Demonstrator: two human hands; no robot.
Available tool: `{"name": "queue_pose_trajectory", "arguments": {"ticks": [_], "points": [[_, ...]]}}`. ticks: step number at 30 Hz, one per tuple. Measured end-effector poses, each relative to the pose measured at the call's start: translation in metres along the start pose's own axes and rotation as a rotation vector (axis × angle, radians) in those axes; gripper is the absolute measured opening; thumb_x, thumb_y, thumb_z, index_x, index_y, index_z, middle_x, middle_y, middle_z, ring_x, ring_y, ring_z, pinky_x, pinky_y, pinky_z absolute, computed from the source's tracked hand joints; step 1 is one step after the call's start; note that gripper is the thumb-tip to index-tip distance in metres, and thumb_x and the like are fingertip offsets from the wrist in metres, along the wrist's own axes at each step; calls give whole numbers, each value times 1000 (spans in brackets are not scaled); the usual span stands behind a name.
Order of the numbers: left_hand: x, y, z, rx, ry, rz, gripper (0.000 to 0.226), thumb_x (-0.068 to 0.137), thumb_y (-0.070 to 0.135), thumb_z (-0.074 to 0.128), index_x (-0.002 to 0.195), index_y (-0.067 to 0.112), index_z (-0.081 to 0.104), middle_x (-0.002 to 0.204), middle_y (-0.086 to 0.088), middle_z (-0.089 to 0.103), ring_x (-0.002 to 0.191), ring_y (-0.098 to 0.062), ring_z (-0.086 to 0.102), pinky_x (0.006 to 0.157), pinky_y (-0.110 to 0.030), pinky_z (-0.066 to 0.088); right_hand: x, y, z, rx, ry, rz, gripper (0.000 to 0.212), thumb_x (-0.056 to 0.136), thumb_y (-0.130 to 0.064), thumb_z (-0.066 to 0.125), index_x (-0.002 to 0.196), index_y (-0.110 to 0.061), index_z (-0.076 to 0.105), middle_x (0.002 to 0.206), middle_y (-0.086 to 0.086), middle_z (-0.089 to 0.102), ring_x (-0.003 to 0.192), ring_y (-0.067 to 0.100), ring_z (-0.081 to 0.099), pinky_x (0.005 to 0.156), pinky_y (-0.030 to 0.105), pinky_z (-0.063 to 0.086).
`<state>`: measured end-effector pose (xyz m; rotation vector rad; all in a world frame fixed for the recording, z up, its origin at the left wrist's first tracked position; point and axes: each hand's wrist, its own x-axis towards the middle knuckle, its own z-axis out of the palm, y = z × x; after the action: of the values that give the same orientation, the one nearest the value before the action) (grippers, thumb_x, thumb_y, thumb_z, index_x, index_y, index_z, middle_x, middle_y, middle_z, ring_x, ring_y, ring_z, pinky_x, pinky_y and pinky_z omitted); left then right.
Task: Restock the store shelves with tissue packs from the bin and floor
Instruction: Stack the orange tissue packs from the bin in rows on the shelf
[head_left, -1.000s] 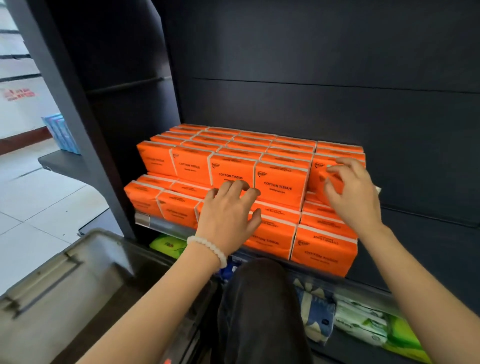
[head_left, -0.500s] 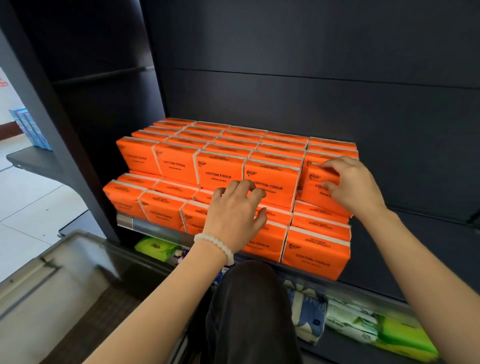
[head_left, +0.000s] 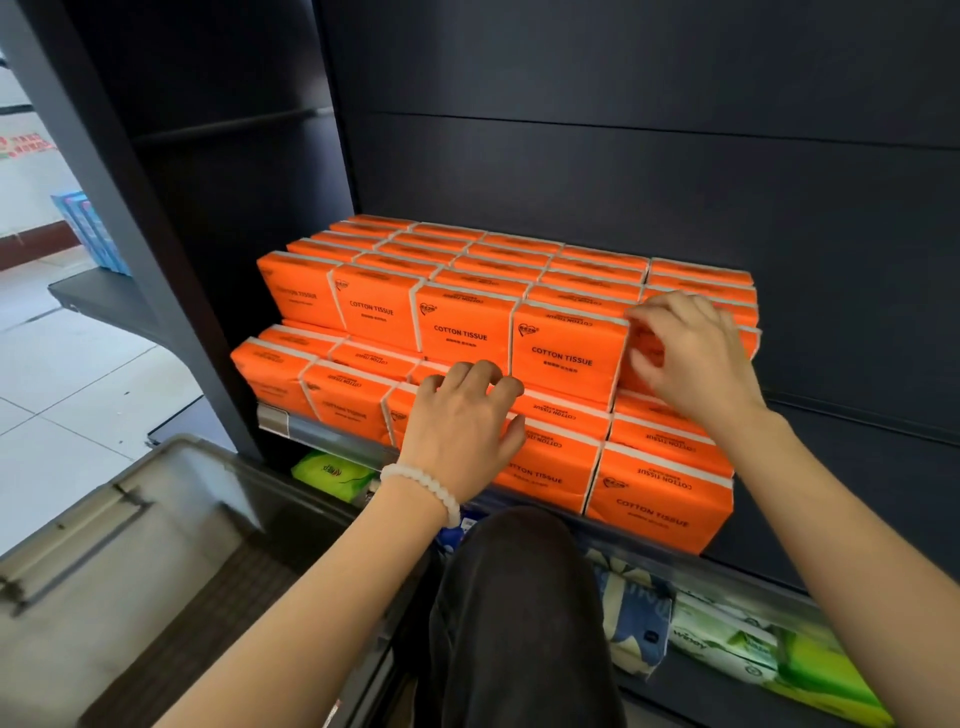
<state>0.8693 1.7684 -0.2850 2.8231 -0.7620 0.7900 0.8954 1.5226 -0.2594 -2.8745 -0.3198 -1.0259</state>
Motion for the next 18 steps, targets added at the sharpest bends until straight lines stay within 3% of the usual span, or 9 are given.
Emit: {"name": "queue_pose_trajectory", "arguments": {"ticks": [6,13,18], "points": [[-25,-21,-11,34,-21,-75,38,79,40,39,91,18,68,88,-4,65,80,-26,62,64,-35,47,-10,-36,8,19,133,-62,42,72,4,59,113,-4,63,113,15,60,105,35,54,87,44,41],[-65,-50,-18,36,-53,-179,40,81,41,36,92,17,66,90,-3,64,82,-26,61,66,-38,48,-11,-45,12,12,85,140,41,79,7,58,118,-4,61,114,20,56,103,40,53,82,47,47],[-69,-56,-15,7,-30,-204,29,81,37,51,96,17,66,94,-4,64,88,-26,61,71,-40,50,-4,-51,20,78,107,186,40,79,15,52,117,4,59,115,24,54,103,42,54,77,45,49]]}}
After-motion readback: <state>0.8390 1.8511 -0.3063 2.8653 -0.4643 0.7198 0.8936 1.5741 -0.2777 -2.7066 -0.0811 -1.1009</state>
